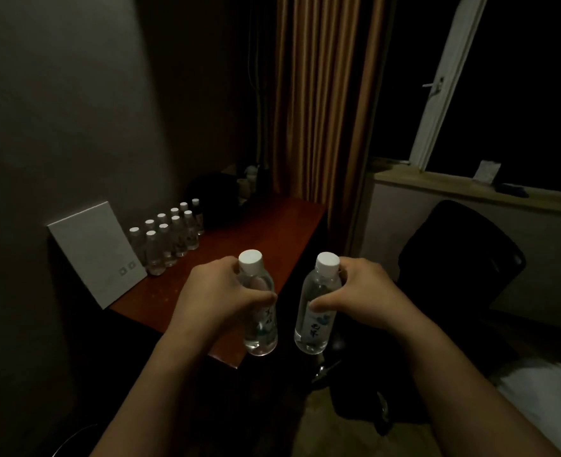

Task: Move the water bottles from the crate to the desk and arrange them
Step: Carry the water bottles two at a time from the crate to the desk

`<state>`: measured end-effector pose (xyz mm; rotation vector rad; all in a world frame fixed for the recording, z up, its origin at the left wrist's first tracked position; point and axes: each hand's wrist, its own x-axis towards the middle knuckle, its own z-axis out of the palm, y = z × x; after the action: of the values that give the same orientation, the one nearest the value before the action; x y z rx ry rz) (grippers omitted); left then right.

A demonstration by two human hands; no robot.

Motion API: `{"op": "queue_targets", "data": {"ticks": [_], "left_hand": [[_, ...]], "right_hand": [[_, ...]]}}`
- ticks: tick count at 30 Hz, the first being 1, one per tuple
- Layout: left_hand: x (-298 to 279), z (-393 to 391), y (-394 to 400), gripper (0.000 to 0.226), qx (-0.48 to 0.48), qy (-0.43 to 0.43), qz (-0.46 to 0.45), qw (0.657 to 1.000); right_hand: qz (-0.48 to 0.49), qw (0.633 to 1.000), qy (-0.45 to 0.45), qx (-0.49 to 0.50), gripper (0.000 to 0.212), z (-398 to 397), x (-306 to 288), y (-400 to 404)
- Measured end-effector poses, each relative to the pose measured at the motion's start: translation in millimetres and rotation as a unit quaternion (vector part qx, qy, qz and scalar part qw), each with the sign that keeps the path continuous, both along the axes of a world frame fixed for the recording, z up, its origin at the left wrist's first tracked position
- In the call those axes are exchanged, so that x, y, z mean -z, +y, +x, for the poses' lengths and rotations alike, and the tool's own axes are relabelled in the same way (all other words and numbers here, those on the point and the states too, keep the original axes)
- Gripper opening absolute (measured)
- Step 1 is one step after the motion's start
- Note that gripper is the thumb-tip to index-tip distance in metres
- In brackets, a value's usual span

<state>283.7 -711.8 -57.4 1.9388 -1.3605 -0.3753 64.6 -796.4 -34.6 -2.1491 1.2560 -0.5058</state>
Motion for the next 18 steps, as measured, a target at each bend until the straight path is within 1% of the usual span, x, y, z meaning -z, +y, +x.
{"op": "queue_targets", "data": {"ticks": [6, 10, 14, 18], "left_hand": [[-0.2, 55.4, -117.9, 0.051, -0.053, -0.011, -0.003, 0.999], [-16.4, 97.4, -186.6, 0.051, -0.09, -0.039, -0.002, 0.995], [-18.6, 138.8, -240.0, 0.055, -0.131, -0.054, 0.01, 0.99], [-5.5, 176.3, -281.1, 0.055, -0.191, -0.065, 0.02, 0.979]], "right_hand": [[0.01, 0.999, 0.019, -0.05, 0.047, 68.9, -5.4, -136.3], [0.008, 0.997, 0.001, -0.074, 0.049, 113.5, -11.2, -213.3], [0.001, 0.997, -0.004, -0.083, 0.049, 157.1, -10.9, -280.8], [-0.013, 0.994, -0.004, -0.112, 0.048, 210.7, -3.3, -340.8]]}}
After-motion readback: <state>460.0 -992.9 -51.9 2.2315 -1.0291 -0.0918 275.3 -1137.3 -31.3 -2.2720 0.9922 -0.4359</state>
